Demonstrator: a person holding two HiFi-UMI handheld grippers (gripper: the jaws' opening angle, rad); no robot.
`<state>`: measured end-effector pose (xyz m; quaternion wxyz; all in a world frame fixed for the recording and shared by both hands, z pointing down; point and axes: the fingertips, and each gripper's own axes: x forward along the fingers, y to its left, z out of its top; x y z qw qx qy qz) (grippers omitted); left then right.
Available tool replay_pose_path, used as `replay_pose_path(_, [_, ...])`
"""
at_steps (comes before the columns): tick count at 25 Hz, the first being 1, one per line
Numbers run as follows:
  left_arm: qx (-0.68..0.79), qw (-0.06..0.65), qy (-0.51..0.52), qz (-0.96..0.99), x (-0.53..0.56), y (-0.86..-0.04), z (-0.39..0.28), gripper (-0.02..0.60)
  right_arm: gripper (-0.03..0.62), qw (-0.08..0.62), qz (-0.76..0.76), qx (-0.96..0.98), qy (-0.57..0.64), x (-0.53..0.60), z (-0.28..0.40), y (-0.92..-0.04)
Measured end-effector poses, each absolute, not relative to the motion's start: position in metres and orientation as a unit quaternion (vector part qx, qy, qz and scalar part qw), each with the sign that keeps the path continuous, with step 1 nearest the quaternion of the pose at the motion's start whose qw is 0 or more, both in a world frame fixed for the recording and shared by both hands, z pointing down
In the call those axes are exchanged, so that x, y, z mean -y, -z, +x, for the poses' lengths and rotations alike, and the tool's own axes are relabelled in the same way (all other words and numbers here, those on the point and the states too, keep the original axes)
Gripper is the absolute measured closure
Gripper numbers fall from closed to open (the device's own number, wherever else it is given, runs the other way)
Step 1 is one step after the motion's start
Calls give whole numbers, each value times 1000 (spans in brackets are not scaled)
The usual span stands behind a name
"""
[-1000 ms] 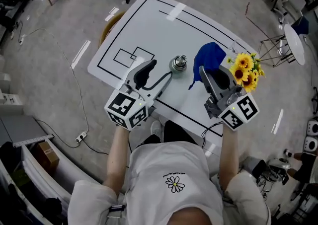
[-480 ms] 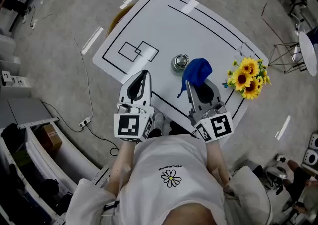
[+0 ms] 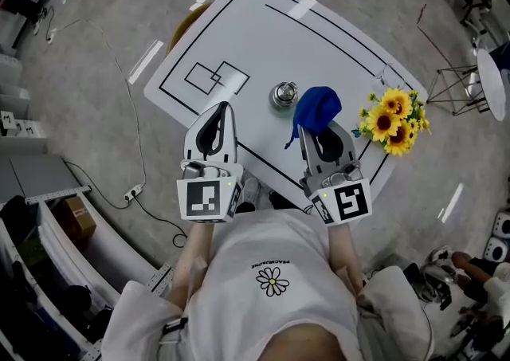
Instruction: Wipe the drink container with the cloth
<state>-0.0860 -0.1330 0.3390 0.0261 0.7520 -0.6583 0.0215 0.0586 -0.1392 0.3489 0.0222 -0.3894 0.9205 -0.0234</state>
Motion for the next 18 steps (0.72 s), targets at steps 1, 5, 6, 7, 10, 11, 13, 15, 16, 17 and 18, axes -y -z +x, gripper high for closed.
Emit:
replay_pose_path(1, [658,22,-22,752,133,-338,-86,583,553,22,-391,-920,22,139,59,-348])
replay_pose_path(5, [650,22,-22,759,133,-336,-82,583,553,21,-397,-917,18,137,62,-347])
replay_pose_path(6, [647,25,-18,761,133,-337,-80,583,553,20,-399,-916,17,137,63,-347])
replay_pose_path(7, [646,28,-16,763,132,-337,-80,583,553,19,-401,-916,17,136,64,-347])
replay_pose_path(10, [649,24,-15,760,130,-334,-81,583,553,17,-407,-913,15,134,68,-347])
replay_pose_path(11, [651,21,-14,759,130,-333,-82,583,553,16,-408,-913,14,133,69,-347])
replay_pose_path(13, [654,20,-13,756,129,-331,-83,583,553,16,-410,-912,13,133,70,-347])
replay_pose_path(15, [655,19,-13,755,128,-330,-83,583,553,15,-411,-911,12,132,72,-347])
replay_pose_path(16, [656,19,-13,755,128,-329,-82,583,553,14,-411,-911,12,131,73,-347])
replay_pose_path(17, [656,18,-13,755,128,-329,-82,583,553,13,-412,-911,11,131,74,-347])
replay_pose_path(18, [656,17,-14,755,127,-329,-81,583,553,11,-412,-911,11,130,74,-347])
